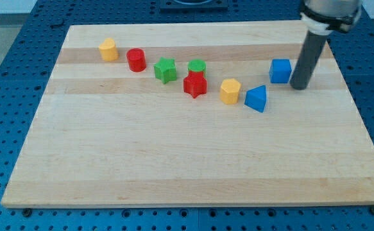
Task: Slide blue cube to the right of green circle
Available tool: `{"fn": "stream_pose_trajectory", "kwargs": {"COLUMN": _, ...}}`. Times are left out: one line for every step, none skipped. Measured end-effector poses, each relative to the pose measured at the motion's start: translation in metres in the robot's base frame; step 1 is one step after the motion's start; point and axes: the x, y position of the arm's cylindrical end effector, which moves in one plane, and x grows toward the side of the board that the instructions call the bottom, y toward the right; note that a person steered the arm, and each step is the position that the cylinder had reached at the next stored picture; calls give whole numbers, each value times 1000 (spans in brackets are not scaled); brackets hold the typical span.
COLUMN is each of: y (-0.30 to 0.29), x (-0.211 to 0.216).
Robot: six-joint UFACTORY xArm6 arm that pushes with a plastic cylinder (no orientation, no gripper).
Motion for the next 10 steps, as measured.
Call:
{"fn": "stream_pose_trajectory", "kwargs": {"y": 13, "x": -17}}
{"fn": "stream_pose_trajectory", "kwargs": {"y": 0, "x": -39}}
{"fn": "stream_pose_trajectory", "kwargs": {"y": -32, "x": -42}}
{"fn": "stream_pose_trajectory", "kwargs": {"y": -37, "x": -31}}
{"fn": "stream_pose_trajectory", "kwargs": {"y": -21, "x": -26}}
{"fn": "stream_pose_trajectory", "kwargs": {"y": -26, "x": -24}}
{"fn": "stream_pose_trajectory", "kwargs": {"y": -52, "x": -24}}
{"fn": "stream_pose_trajectory", "kwargs": {"y": -80, "x": -21}}
{"fn": "stream_pose_trajectory", "kwargs": {"y": -102, "x": -20}}
{"fn": "stream_pose_trajectory", "kwargs": {"y": -125, "x": -20}}
